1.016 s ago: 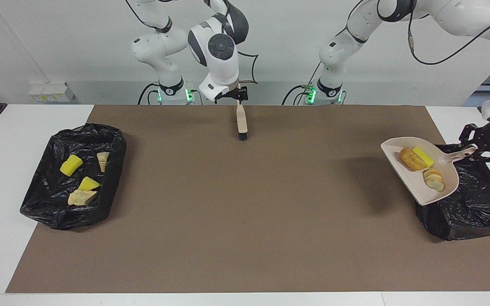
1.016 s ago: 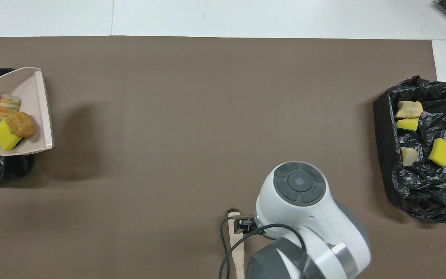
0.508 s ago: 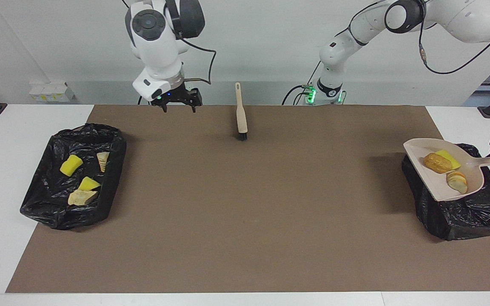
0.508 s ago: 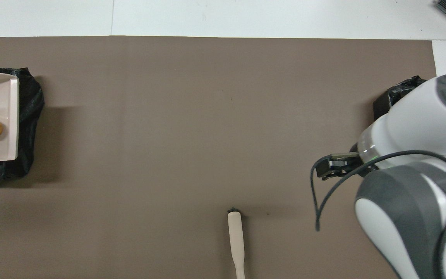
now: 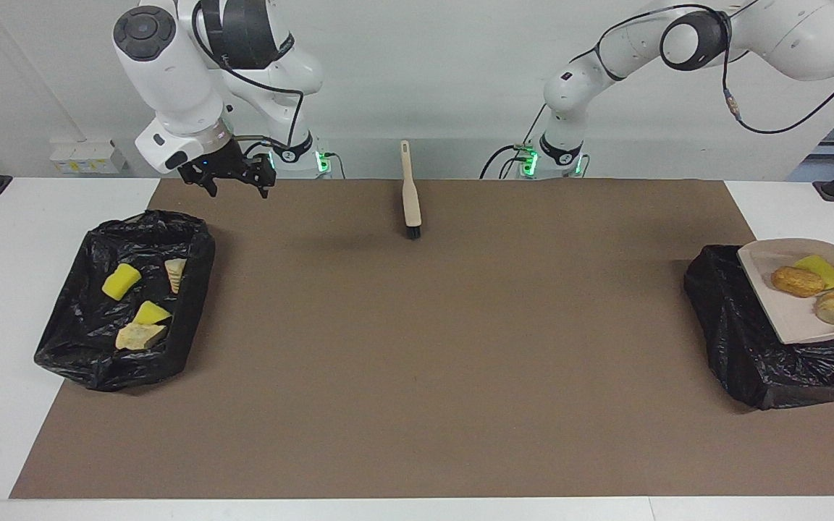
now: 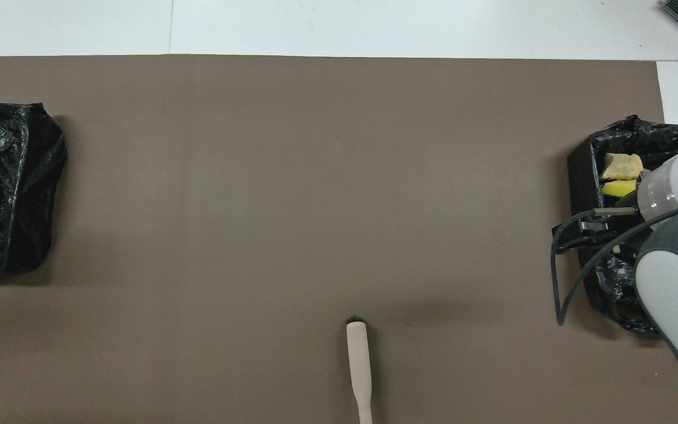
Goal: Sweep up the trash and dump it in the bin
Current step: 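Hold the dustpan tipped into the black bag with the left gripper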
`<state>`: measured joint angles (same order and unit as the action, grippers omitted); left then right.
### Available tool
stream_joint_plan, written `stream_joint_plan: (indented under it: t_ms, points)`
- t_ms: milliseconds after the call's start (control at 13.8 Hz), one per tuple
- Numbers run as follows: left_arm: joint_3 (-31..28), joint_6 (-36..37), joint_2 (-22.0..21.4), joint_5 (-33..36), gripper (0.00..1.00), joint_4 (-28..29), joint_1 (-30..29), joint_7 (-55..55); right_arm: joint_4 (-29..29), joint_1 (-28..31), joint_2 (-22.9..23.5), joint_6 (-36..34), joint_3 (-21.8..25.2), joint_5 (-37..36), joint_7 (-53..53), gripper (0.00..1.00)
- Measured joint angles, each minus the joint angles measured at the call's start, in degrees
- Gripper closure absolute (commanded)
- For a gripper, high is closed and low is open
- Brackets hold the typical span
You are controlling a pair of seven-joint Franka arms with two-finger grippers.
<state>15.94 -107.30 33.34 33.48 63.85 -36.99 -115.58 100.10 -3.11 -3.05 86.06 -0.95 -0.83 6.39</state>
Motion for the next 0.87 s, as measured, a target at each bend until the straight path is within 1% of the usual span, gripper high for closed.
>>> stream_joint_plan:
  t_ms: [290, 435, 653, 870]
  points:
    - [0.22, -0.41, -0.06, 13.24, 1.0, -0.93, 3.81, 2.22, -0.97, 1.96, -0.02, 0.0, 0.09, -0.47, 0.0, 0.0]
    - [0.33, -0.54, -0.27, 18.77, 1.0, -1.33, 5.1, 3.86, -1.63, 2.28, -0.02, 0.02, 0.32, -0.53, 0.0, 0.0]
    - [0.57, -0.67, -1.42, 27.2, 1.0, -1.32, 7.12, 5.75, -4.75, 2.29, -0.05, 0.01, 0.34, -0.84, 0.01, 0.0]
    - [0.68, -0.59, -3.85, 35.63, 1.0, -0.38, 9.16, 8.34, -7.96, 2.32, 0.1, -0.71, 0.34, -1.1, 0.07, 0.0]
